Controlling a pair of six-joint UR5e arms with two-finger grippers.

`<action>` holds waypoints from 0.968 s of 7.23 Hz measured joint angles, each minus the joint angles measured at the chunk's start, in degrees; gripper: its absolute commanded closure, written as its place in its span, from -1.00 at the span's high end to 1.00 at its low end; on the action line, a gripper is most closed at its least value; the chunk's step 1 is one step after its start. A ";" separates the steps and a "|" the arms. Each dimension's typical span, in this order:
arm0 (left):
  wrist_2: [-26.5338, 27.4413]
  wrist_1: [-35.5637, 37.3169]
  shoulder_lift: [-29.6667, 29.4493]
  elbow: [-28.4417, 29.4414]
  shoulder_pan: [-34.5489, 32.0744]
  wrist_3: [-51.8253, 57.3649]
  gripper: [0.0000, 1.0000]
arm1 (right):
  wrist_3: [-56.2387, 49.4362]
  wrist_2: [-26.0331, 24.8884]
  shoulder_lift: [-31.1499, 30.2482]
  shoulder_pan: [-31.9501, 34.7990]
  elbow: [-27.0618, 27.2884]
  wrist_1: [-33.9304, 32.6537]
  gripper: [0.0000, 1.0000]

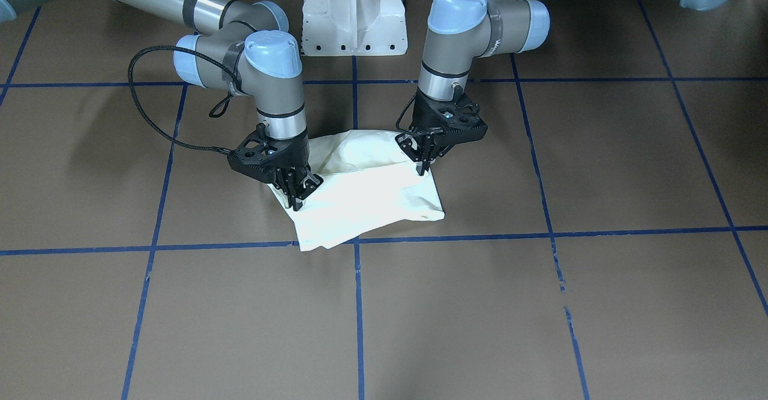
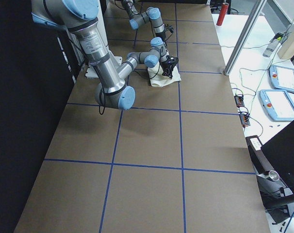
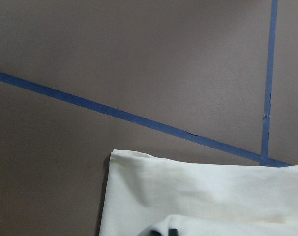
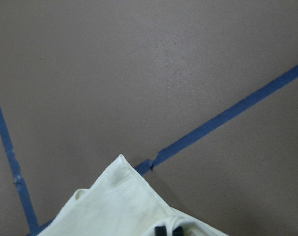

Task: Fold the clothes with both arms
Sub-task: 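Open both grippers and raise them away from the folded shirt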

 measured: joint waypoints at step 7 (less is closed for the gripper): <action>-8.00 -3.26 2.14 -0.79 -7.08 18.17 1.00 | -14.83 7.33 1.55 2.19 5.29 -0.20 1.00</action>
